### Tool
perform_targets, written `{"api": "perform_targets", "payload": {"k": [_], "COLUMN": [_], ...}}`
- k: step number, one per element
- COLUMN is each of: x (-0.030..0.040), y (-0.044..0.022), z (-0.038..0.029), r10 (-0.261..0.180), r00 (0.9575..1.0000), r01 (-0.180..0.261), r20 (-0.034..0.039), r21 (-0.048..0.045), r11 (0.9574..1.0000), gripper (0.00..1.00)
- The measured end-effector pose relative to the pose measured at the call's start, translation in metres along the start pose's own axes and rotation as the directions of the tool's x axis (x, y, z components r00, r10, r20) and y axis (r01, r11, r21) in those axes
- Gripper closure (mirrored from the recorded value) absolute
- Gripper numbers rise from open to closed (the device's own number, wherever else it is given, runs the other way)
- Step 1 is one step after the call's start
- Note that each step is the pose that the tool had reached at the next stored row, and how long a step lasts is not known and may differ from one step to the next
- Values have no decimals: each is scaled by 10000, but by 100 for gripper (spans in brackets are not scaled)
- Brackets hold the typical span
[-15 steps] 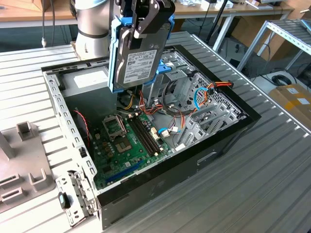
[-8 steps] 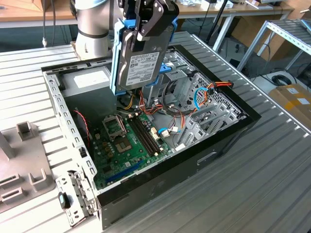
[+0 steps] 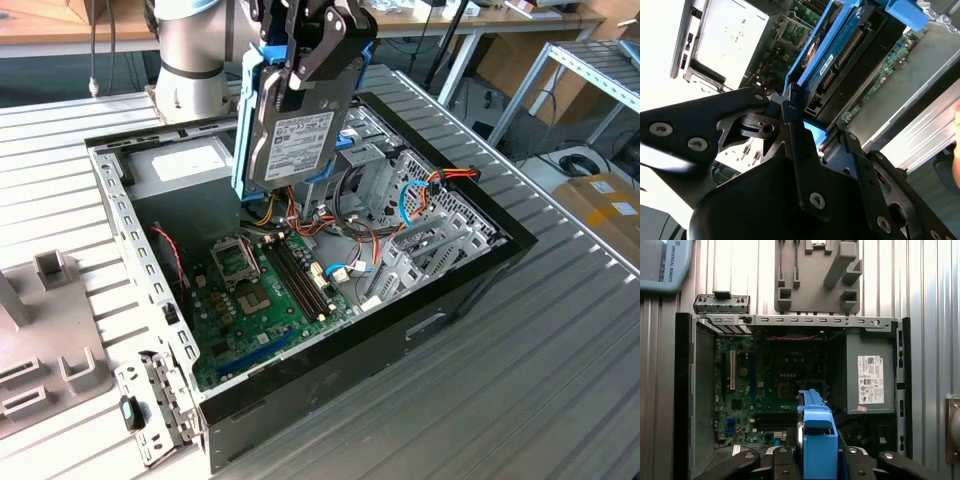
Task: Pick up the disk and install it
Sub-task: 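Pick up the disk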
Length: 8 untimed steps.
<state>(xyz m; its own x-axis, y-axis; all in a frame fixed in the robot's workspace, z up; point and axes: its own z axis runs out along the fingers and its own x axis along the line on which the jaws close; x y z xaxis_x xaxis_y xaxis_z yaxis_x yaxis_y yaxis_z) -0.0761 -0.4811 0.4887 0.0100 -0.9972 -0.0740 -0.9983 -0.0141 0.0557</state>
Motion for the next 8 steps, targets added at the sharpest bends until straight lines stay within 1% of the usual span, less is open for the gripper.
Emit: {"api": "perform_targets", "payload": {"k": [8], "x": [55], "y": [-71], "z": [15], "r10": [2], "r00": [10000], "r01": [-2], "r20": [-14], "r21": [-5], "r11": [10000], "gripper": [63]}}
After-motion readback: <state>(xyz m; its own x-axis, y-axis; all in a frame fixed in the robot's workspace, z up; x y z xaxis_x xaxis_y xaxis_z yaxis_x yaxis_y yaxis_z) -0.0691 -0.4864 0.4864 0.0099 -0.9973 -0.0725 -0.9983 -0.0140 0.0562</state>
